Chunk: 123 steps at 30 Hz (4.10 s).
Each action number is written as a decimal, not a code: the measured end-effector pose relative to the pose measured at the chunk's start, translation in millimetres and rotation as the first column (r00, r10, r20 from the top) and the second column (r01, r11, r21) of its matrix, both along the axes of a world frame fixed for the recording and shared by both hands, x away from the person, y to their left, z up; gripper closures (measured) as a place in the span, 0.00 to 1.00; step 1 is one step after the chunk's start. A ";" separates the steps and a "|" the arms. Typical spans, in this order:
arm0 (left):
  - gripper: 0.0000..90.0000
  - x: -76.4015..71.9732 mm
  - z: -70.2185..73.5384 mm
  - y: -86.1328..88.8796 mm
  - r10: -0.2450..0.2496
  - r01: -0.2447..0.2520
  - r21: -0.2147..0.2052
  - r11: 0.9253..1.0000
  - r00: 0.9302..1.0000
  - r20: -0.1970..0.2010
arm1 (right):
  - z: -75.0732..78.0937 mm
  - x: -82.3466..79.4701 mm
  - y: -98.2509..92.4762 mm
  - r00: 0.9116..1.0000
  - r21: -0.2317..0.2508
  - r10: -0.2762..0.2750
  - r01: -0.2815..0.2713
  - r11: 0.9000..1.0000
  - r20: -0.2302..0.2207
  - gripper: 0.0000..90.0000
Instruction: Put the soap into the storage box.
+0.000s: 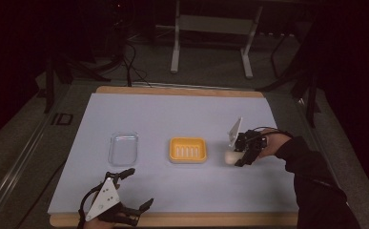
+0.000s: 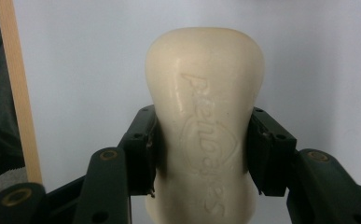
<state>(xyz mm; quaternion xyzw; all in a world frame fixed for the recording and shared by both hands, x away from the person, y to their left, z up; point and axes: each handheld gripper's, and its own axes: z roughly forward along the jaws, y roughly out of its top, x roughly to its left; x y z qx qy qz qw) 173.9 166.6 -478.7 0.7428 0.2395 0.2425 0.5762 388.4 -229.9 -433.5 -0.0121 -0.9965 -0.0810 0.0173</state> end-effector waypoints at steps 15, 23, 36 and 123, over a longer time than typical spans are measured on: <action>0.01 0.0 -0.1 -0.2 -0.004 0.004 -0.002 1.000 1.000 0.000 | 18.1 1.1 14.6 0.999 0.011 0.034 -0.034 0.999 0.007 0.55; 0.01 -0.5 0.1 0.2 -0.005 0.005 -0.002 1.000 1.000 0.000 | 35.0 3.8 23.9 0.998 0.036 0.057 -0.058 0.998 0.014 0.55; 0.01 -0.5 0.1 0.3 -0.008 0.008 0.002 1.000 1.000 -0.001 | 59.2 7.1 45.2 0.994 0.072 0.096 -0.099 0.992 0.048 0.55; 0.01 -1.3 -0.7 -0.9 -0.036 0.036 -0.004 0.999 0.999 -0.007 | -41.4 40.6 131.3 0.991 0.206 0.123 -0.131 0.970 0.050 0.55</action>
